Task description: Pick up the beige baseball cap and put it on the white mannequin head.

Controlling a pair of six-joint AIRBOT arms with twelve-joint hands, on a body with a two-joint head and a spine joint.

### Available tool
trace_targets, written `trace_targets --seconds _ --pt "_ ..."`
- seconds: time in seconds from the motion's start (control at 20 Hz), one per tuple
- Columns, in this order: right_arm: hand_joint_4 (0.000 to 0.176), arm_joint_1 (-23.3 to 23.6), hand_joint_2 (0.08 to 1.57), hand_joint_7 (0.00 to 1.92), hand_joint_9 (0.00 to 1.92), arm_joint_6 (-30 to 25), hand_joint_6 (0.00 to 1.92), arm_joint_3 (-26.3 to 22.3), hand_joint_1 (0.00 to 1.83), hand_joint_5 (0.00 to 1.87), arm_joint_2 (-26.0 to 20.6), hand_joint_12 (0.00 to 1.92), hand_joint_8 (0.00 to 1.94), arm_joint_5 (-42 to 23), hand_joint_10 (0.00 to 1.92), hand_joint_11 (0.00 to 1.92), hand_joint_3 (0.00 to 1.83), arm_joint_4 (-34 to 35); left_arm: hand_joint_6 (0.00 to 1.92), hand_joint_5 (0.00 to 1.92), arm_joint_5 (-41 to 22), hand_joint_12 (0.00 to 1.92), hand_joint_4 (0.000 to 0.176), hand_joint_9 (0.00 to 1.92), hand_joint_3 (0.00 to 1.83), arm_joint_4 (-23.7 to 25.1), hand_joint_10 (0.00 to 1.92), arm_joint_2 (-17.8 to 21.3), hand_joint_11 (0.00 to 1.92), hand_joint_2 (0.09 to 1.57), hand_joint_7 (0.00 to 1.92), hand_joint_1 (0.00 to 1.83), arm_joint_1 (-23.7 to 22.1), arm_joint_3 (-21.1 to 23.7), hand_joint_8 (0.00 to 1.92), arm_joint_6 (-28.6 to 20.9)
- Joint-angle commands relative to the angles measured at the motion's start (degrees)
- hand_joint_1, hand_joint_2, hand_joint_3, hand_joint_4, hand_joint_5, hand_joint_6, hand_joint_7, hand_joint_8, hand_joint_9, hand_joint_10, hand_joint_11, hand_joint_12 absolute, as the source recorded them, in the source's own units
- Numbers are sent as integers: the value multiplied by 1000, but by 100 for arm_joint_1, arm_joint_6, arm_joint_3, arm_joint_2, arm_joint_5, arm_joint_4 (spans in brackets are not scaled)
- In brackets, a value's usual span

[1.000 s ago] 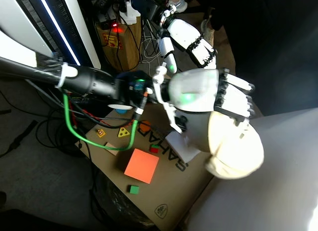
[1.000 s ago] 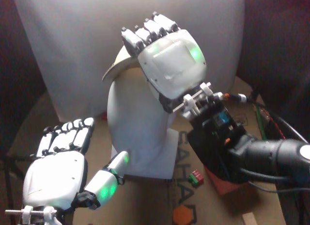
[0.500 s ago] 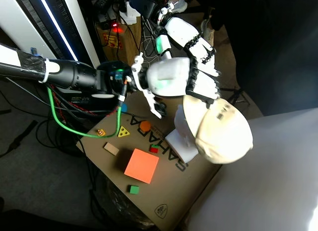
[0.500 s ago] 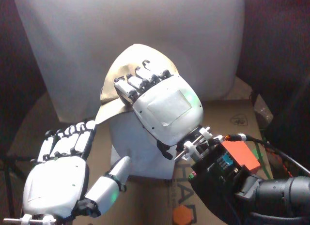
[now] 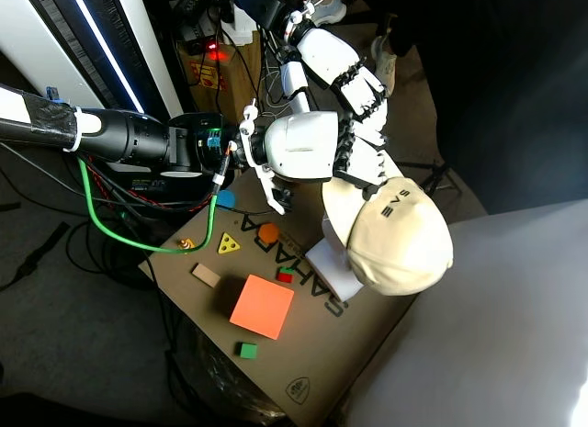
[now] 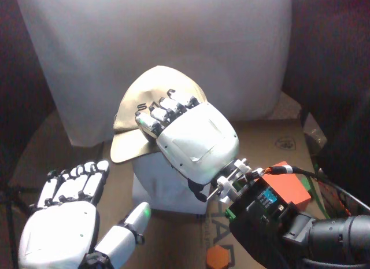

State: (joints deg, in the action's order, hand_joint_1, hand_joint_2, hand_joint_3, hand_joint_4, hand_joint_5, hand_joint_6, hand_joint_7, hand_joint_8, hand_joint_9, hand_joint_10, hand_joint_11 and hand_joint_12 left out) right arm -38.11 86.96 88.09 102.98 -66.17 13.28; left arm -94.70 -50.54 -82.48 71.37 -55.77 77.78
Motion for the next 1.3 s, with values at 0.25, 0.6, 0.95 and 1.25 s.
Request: trace_targets --seconds 0.25,0.6,0.95,1.25 --pt "0 -171 1203 937 726 57 1415 -244 1344 673 -81 1123 1038 -525 1393 659 0 -194 0 203 -632 733 0 209 0 360 0 83 0 1165 200 0 49 76 0 -49" --pt "0 -578 1201 937 722 -144 1413 -594 1344 690 -330 1123 1031 -635 1389 662 0 -42 0 198 -632 694 0 187 1 363 0 70 0 1167 191 0 34 68 0 -43" --pt "0 -486 1201 940 726 -120 1409 -433 1344 684 -314 1123 1031 -381 1385 665 0 184 3 197 -554 696 0 191 0 317 3 -5 0 1169 192 0 -166 -49 3 86" --pt "0 -480 1199 946 725 -166 1406 -382 1345 691 -311 1121 1023 -235 1380 664 0 192 6 212 -368 693 0 200 0 344 5 -77 0 1169 203 0 -390 -263 5 20"
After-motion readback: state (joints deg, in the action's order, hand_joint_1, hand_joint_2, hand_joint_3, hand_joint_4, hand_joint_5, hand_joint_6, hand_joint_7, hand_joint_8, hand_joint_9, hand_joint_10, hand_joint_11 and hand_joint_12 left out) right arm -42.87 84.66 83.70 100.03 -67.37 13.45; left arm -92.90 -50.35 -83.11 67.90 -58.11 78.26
